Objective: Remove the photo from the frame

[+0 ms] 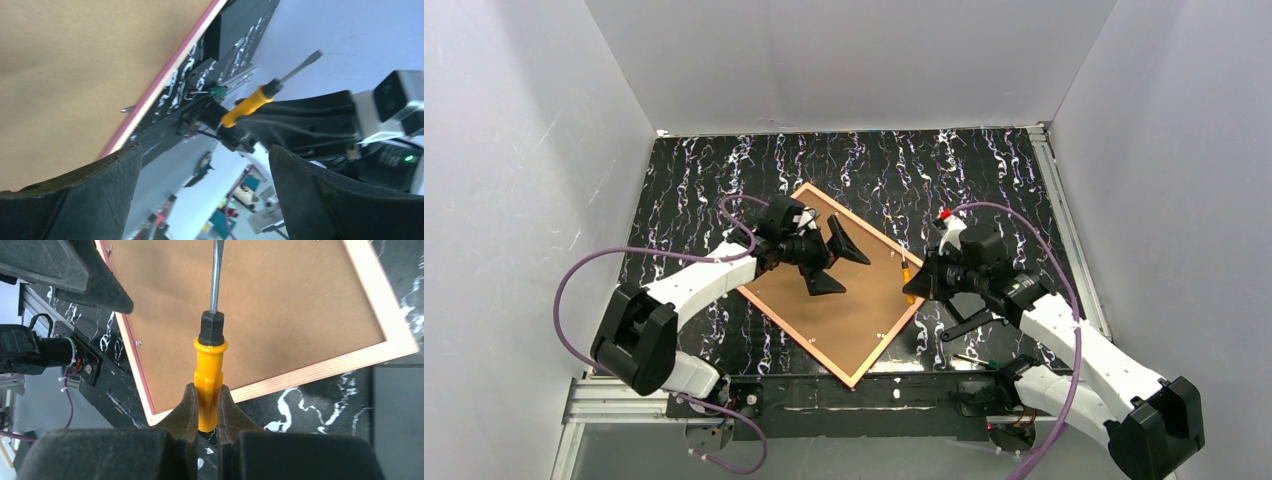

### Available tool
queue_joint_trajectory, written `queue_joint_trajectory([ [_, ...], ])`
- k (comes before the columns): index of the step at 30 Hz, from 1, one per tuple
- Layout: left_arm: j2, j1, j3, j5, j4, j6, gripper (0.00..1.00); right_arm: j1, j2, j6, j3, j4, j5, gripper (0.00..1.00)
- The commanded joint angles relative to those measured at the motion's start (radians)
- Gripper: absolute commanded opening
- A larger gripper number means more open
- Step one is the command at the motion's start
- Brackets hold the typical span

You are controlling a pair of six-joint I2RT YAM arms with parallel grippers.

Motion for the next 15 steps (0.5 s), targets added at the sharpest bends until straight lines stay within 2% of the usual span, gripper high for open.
queue_joint_trajectory([
  [1,0.013,-0.079,0.014,-0.005,0.123,-0.248,0.96,0.085,-0.016,0.129,-0.043,0.147,0.063,0.01],
  [7,-0.011,-0.170,0.036,-0.158,0.042,-0.149,0.92,0.148,-0.015,0.167,-0.035,0.144,0.056,0.01],
  [11,0.027,-0.187,0.082,-0.178,-0.054,-0.080,0.90,0.190,-0.052,0.168,-0.028,0.147,0.066,0.01],
  [15,0.062,-0.197,0.113,-0.177,-0.031,-0.069,0.86,0.200,-0.062,0.171,-0.007,0.129,0.069,0.01],
])
